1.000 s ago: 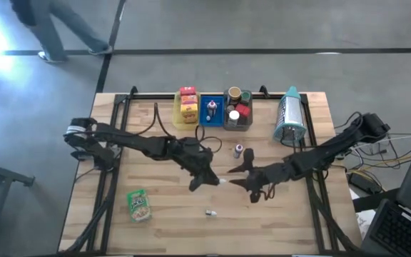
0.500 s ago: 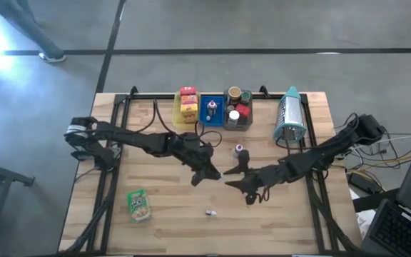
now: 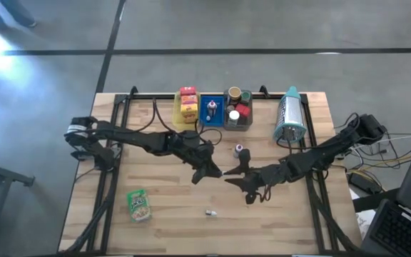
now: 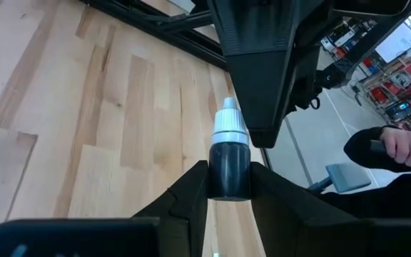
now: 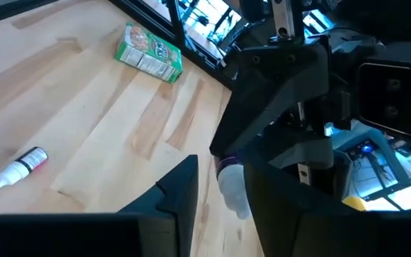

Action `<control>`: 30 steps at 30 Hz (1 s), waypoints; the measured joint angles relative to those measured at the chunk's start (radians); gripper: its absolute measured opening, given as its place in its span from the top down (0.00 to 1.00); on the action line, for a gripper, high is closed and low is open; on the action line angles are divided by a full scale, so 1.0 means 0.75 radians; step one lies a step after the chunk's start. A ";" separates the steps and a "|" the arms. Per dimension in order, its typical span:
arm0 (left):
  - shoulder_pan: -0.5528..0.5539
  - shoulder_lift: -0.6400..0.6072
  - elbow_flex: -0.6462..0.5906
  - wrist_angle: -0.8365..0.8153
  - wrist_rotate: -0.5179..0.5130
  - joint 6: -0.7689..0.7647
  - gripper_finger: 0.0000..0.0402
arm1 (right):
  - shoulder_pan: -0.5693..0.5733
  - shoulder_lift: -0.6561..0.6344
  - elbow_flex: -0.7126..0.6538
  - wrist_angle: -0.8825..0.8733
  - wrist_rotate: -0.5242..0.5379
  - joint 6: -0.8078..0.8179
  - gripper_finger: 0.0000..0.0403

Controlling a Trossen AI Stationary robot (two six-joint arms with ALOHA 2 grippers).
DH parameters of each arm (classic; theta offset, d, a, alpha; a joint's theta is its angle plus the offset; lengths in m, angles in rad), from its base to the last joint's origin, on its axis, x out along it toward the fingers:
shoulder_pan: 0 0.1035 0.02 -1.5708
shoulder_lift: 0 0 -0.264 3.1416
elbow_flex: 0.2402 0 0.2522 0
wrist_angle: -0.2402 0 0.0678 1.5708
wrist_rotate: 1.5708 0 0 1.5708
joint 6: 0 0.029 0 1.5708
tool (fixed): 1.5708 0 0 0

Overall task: Pick & Place Kitchen Items
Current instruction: Put the small purple food coloring bottle into the blue bin

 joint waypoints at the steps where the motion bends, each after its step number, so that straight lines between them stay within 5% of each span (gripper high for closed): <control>1: 0.001 0.000 0.000 0.000 0.000 0.000 0.75 | 0.000 0.000 0.000 0.000 0.003 -0.001 0.72; 17: 0.003 0.000 0.003 0.047 0.023 0.010 0.75 | -0.001 0.000 0.000 0.005 0.039 0.005 0.58; 30: 0.009 0.000 0.003 0.052 0.023 0.012 0.75 | -0.003 0.000 0.000 0.008 0.039 0.007 0.77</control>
